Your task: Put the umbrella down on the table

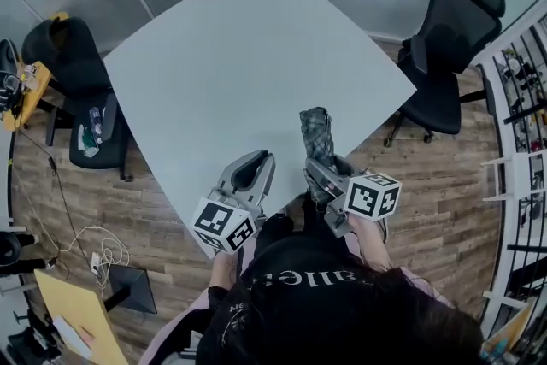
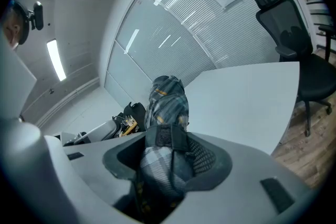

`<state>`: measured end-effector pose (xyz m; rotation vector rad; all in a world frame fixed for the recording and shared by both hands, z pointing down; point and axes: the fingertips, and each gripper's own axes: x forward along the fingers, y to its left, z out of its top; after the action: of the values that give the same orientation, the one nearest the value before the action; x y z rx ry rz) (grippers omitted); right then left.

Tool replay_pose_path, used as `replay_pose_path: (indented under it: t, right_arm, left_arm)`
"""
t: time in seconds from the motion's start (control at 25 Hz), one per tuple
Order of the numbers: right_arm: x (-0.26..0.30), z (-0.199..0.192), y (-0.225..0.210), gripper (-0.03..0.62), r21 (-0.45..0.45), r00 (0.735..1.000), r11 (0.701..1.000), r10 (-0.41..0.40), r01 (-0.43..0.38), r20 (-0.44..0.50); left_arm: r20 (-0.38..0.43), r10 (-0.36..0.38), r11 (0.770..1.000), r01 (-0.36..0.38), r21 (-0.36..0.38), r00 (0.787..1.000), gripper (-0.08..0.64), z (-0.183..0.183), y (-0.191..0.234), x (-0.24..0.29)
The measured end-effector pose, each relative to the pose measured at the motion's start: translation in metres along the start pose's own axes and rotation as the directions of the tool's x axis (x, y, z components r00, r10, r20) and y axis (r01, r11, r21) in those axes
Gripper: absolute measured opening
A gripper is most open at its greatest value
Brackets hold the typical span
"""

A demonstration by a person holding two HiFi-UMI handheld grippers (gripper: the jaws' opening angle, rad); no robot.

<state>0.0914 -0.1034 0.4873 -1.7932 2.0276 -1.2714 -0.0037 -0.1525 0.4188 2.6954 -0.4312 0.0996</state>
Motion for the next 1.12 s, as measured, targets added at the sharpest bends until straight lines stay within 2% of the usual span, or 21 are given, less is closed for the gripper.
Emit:
replay_pose_path:
  t: [0.24,0.48,0.68,0.92,1.12]
  right_arm:
    - [0.028,0.027,-0.025,0.218,-0.022,0.997,0.999,0.049,-0.050,-0.067]
    - [0.064,0.055,-0.042,0.218,-0.072,0.981,0.991,0.103,-0.116,-0.161]
    - [0.088,0.076,-0.065,0.218,-0.085,0.962,0.981,0.149,-0.172,-0.228]
    - [0.123,0.093,-0.093,0.218,-0.168,0.943,0.969,0.126,-0.184,-0.307]
    - [0.162,0.115,-0.121,0.218,-0.277,0.930,0.941,0.086,-0.194,-0.359]
  left_arm:
    - [0.020,0.111,0.994,-0.111,-0.003,0.994,0.044,0.005,0.016,0.017]
    - [0.057,0.230,0.973,-0.229,-0.024,0.971,0.043,0.020,0.037,0.041]
    - [0.064,0.300,0.954,-0.299,-0.024,0.952,0.043,0.028,0.043,0.071]
    - [0.048,0.369,0.929,-0.368,-0.033,0.928,0.043,0.029,0.050,0.084]
    - [0.051,0.431,0.902,-0.429,-0.046,0.901,0.043,0.031,0.062,0.086]
